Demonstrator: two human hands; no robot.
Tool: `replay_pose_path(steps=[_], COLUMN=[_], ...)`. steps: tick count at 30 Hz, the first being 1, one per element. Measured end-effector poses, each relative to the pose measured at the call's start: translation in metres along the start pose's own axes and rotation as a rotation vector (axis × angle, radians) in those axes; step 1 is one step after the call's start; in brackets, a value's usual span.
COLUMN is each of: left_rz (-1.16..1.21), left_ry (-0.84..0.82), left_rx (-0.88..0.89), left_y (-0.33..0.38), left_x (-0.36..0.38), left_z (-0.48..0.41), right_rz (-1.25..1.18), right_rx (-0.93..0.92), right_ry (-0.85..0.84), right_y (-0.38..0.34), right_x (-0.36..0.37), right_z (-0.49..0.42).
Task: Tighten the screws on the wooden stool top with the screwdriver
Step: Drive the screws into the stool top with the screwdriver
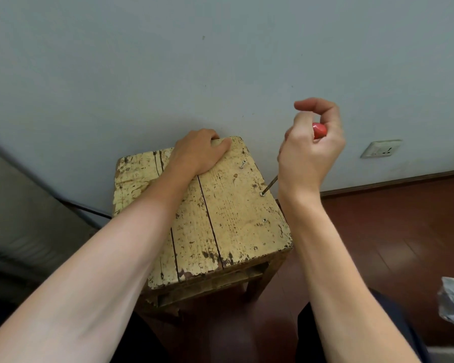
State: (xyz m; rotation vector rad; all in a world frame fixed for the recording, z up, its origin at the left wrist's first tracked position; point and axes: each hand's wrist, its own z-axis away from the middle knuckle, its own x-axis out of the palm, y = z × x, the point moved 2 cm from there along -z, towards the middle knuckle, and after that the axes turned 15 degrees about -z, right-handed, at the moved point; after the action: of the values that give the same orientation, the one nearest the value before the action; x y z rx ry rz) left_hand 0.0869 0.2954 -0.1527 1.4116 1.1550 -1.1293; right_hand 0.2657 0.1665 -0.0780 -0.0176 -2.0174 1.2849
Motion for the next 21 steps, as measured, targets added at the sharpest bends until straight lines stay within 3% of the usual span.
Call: replay_pose_path(steps=[8,13,17,19,21], left_rz=[-0.011,-0.019,-0.009,-0.007,-0.006], left_ry=[0.016,0.0,0.003,0.022,0.029], left_rx=[-0.003,-0.011,-0.015,-0.012,-0.003], left_y=[0.0,-0.001,0.0,0.0,0.001], left_x=[0.001,0.0,-0.001,-0.001,0.001], left_z=[-0.001,0.0,0.001,0.001,0.0], right_rz=[-0.033,0.241,0.089,0.071,0.094], right_rx=[0.629,0.412,0.382,0.294,0.13], right_ry=[-0.704,-1.03,-0.976,-0.802,-0.525], right_y=[-0.006,-0.008,-0.002,0.001,0.001], right_x=[-0.001,0.007,0.008,0.006,0.004], right_z=[-0.038,-0.044,-0.031,-0.025,-0.014])
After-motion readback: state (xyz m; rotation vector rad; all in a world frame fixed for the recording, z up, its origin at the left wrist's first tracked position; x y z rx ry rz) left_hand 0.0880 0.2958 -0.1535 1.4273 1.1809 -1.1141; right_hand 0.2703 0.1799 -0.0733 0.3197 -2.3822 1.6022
